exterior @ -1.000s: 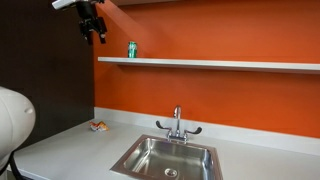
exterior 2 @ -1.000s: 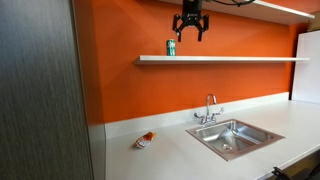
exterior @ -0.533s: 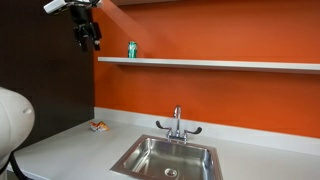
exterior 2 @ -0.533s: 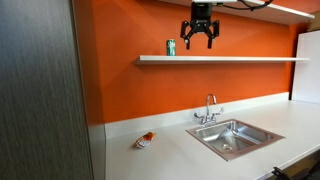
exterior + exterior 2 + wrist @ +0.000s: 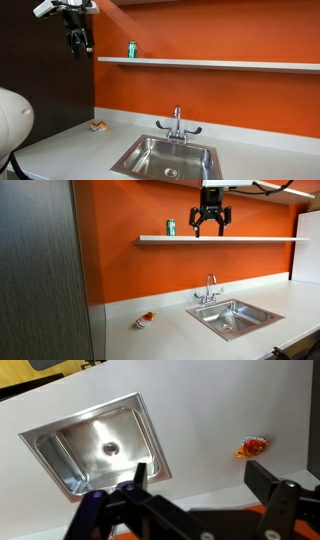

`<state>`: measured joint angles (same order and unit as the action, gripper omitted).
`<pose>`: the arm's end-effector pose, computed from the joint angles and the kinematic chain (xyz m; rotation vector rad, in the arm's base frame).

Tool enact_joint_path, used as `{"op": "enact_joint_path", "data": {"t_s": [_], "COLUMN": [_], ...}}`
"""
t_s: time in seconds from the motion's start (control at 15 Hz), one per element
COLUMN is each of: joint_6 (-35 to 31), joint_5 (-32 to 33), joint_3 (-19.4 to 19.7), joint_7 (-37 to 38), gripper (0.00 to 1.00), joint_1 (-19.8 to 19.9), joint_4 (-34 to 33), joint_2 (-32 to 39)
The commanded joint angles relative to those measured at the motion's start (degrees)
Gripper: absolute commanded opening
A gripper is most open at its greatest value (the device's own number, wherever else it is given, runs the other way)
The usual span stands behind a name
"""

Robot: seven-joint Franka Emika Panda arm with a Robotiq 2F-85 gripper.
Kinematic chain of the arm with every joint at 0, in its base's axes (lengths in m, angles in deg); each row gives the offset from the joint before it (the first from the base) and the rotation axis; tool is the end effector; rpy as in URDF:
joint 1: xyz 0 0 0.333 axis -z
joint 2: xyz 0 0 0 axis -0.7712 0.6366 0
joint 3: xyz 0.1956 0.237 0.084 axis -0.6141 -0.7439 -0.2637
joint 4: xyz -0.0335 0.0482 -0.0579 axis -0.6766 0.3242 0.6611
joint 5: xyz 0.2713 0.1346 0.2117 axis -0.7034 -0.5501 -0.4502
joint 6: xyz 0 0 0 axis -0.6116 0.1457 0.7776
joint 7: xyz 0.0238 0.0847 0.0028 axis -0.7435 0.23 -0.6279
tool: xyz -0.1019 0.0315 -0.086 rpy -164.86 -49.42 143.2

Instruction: Put the green can on the bottom shelf.

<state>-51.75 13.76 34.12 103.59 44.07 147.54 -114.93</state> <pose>0.3123 0.0984 0.5789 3.0416 -0.3924 0.2555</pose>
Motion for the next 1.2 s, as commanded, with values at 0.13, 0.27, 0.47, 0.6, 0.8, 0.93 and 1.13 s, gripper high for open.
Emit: {"op": "enact_joint_path", "data": {"t_s": [0.13,0.27,0.47,0.6,0.8,0.93,1.13], "joint_6": [2.8,3.7,2.6,2.7,2.7,2.7,2.7], "joint_5": [-2.5,-2.3,-2.1,-2.1,-2.1,-2.1,-2.1], "joint_3": [-1.9,-2.5,-2.3,-2.4,-2.5,-2.5,-2.5], "joint_7": [0.7,1.7,-0.3,-0.2,-0.2,-0.2,-0.2], "gripper": [1.0,1.0,1.0,1.0,1.0,1.0,1.0], "joint_1": [2.6,3.3,3.4,3.5,3.5,3.5,3.6], "joint_4": [4.9,5.6,4.6,4.8,4.9,4.9,4.9], "joint_2": [-5.7,-6.7,-4.8,-5.1,-5.1,-5.2,-5.2]}}
